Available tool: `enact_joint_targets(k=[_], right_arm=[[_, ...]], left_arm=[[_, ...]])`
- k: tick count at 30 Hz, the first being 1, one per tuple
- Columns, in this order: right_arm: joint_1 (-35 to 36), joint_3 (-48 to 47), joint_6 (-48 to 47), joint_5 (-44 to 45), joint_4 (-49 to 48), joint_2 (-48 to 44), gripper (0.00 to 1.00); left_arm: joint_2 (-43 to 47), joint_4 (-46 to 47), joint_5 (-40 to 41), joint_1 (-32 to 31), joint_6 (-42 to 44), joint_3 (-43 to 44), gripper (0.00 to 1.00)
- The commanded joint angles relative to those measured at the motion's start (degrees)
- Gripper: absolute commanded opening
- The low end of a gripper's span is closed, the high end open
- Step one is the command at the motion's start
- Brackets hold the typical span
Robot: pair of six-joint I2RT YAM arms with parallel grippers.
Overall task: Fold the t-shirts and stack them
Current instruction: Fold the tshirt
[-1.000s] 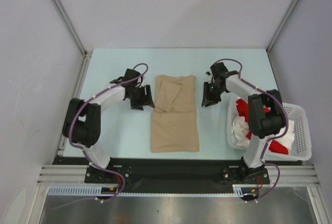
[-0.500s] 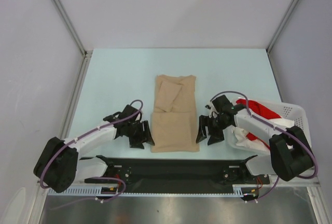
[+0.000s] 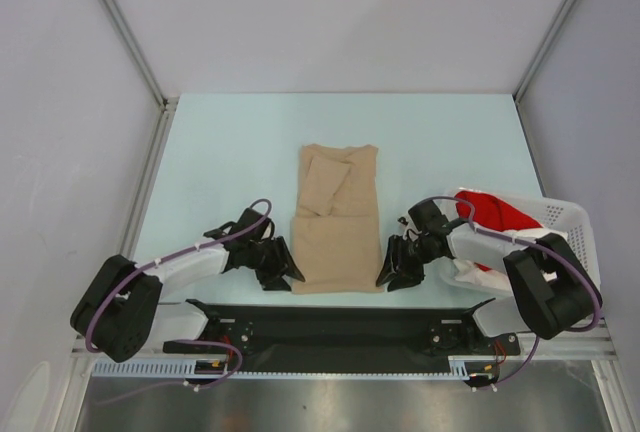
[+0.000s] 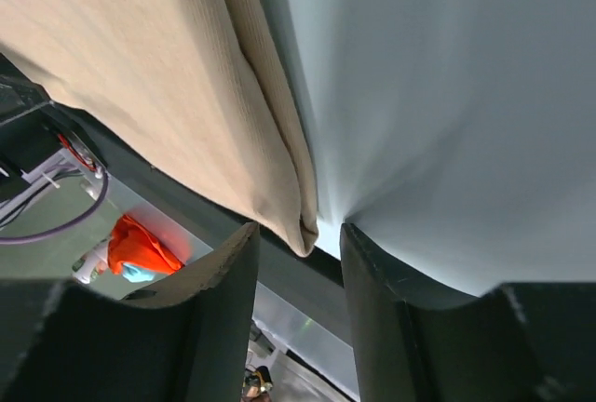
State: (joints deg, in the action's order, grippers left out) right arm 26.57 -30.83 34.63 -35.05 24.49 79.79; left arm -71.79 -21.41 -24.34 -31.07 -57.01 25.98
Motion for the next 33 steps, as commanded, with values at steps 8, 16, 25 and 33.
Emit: enact_joint_targets(k=[8,16,25,33], right_arm=[[0.24,1.12,3.69,1.91,-1.99,-1.65,0.49],[1.38,2.17,5.09,1.83,-2.16,-1.57,0.47],[2.44,5.69,9.31,1.12,-7.17,-1.48,0.44],[2.44,6.04,10.10,3.05,-7.88,-1.22,0.45]], left_arm=[[0.95,-7.77,4.83,-0.48,-3.01,-1.10,0.54],[-1.14,-3.65,2.45,-1.36,-6.09,-2.95,0.53],[-3.10,-3.02,3.33,-1.45,-7.32,-3.12,0.46],[-0.54,-3.64,5.70,-0.92,-8.82,-4.79,0.45]])
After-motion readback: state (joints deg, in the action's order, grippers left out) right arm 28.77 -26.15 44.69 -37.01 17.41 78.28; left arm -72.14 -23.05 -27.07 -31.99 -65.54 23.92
